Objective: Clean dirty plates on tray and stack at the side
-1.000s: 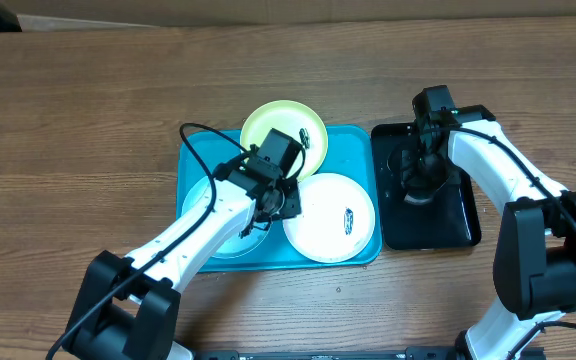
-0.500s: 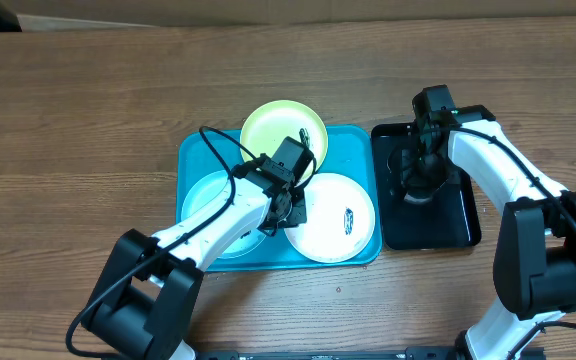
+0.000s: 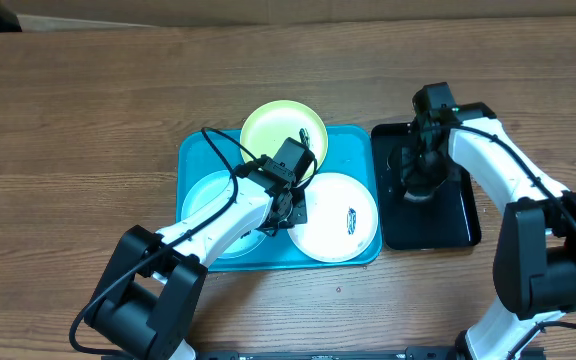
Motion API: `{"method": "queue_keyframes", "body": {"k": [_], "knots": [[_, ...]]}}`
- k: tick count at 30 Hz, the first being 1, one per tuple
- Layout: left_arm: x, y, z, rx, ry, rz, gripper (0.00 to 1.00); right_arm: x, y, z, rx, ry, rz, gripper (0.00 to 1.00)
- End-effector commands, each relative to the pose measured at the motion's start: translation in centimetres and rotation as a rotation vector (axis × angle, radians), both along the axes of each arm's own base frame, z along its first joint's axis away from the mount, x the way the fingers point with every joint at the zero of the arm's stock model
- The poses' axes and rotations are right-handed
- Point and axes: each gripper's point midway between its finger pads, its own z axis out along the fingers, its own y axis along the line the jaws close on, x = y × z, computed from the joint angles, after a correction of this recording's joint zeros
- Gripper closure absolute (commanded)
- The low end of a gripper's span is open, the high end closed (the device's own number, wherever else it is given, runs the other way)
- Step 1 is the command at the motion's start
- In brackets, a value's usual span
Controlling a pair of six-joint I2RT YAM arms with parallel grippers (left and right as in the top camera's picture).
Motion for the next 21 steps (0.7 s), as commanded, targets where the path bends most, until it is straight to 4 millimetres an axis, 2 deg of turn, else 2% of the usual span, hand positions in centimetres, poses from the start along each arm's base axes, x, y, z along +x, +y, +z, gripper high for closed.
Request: {"method": "queue_keyframes", "body": {"k": [1,3,6,8,10,12,14,21], "knots": [[-0.3,0.0,-0.6,0.011,0.013,0.006,0.96,2.0,0.1,2.5,-0.001,-0.061,0.0,0.96],[-0.3,0.0,-0.6,0.011,0.013,0.006,0.96,2.0,0.1,3.3,-0.002,-0.052,-0.001,0.96],[-0.3,0.1,-0.7,0.013,0.016,0.006,0.8,1.3,0.0,3.6,-0.006,-0.023,-0.008,0.96],[-0.4,0.1,-1.0,0.017,0.024,0.009,0.76,0.6,-0.2,3.4,-0.011,0.005,-0.012,0.96],[-0.5,0.2,-1.4,0.024,0.035,0.01,0.76,-0.1,-0.3,3.2,-0.015,0.033,-0.03,0.96],[-0.6,0.2,-1.8,0.031,0.045,0.009,0.83,-0.5,-0.3,3.0,-0.017,0.046,-0.044,0.96],[-0.6,0.2,-2.0,0.032,0.047,0.01,0.96,-0.5,-0.3,3.0,-0.017,0.048,-0.061,0.96],[-0.4,-0.5,-1.6,-0.011,0.052,0.006,0.96,-1.2,-0.4,1.8,-0.02,0.064,-0.085,0.96]]}}
